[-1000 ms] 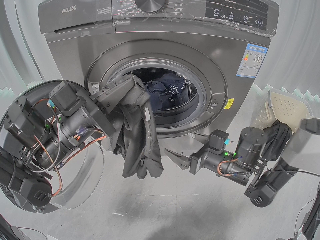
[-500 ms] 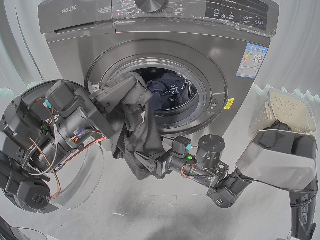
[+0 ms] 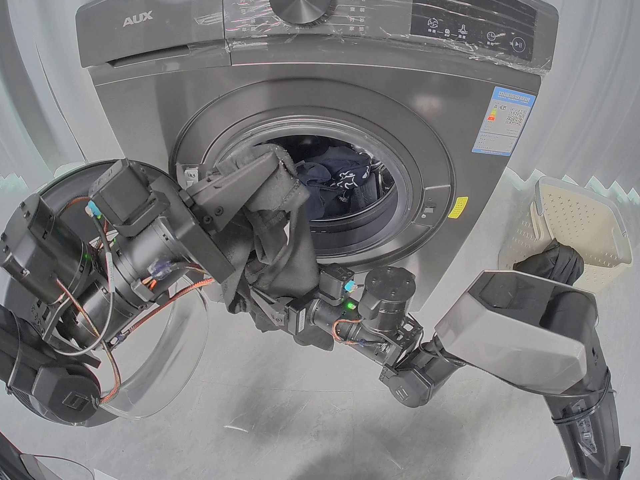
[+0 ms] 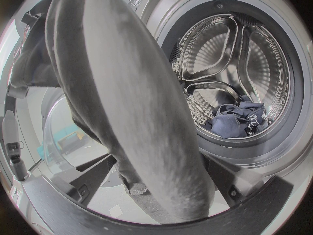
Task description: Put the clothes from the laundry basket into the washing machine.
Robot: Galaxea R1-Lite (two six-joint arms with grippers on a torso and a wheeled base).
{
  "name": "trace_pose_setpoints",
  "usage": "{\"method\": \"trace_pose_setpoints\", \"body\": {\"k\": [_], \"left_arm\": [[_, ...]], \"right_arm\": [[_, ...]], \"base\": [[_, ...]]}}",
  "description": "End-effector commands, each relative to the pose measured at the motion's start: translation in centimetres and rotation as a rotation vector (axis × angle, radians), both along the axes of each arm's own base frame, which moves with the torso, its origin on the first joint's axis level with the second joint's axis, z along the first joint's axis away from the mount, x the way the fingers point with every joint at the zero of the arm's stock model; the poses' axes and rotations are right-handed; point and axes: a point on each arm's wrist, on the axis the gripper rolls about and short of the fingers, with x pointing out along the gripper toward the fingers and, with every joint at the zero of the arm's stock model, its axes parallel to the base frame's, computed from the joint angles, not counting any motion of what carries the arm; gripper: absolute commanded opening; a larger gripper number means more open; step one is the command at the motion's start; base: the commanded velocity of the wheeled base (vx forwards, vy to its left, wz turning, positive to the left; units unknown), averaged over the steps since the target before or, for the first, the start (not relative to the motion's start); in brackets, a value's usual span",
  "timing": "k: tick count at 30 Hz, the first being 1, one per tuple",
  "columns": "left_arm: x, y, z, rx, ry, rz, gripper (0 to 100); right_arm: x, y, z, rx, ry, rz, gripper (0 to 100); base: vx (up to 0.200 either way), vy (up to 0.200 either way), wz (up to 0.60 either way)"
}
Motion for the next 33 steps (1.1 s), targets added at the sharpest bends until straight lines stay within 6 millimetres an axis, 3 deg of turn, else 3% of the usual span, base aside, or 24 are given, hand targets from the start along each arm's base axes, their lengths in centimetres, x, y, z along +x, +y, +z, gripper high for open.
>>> {"method": "trace_pose_setpoints", "body": {"k": [1, 2, 3, 7, 12, 15, 21, 33], "left_arm": [[-0.3, 0.1, 0.3, -0.008, -0.009, -0.007, 0], [-0.4, 0.3, 0.4, -0.012, -0.009, -0.003, 0], [-0.3, 0.4, 0.4, -0.012, -0.009, 0.002, 0], [-0.1, 0.5, 0.2, -0.008, -0.001, 0.014, 0], [0.7, 1.5, -0.6, 0.011, 0.024, 0.063, 0], [1.6, 2.4, -1.5, 0.031, 0.059, 0.108, 0], [2.2, 3.8, -4.2, 0.092, 0.149, 0.148, 0], [4.0, 3.6, -10.3, 0.273, 0.283, 0.197, 0]], "right_arm": [[0.6, 0.6, -1.5, -0.003, 0.004, -0.005, 100], [0.6, 0.7, -1.7, -0.003, 0.005, -0.013, 100], [0.6, 0.6, -1.6, 0.000, 0.003, -0.022, 0], [0.7, 0.1, -0.8, 0.010, -0.001, -0.038, 0], [0.8, -2.0, 1.9, 0.034, -0.013, -0.097, 0], [0.5, -4.5, 4.8, 0.051, -0.029, -0.146, 0], [-1.1, -7.3, 8.3, 0.071, -0.055, -0.176, 0], [-3.0, -8.0, 10.6, 0.109, -0.078, -0.158, 0]], "base": [[0.000, 0.000, 0.00], [0.000, 0.000, 0.00], [0.000, 0.000, 0.00], [0.000, 0.000, 0.00], [0.000, 0.000, 0.00], [0.000, 0.000, 0.00], [0.000, 0.000, 0.00], [0.000, 0.000, 0.00]]}}
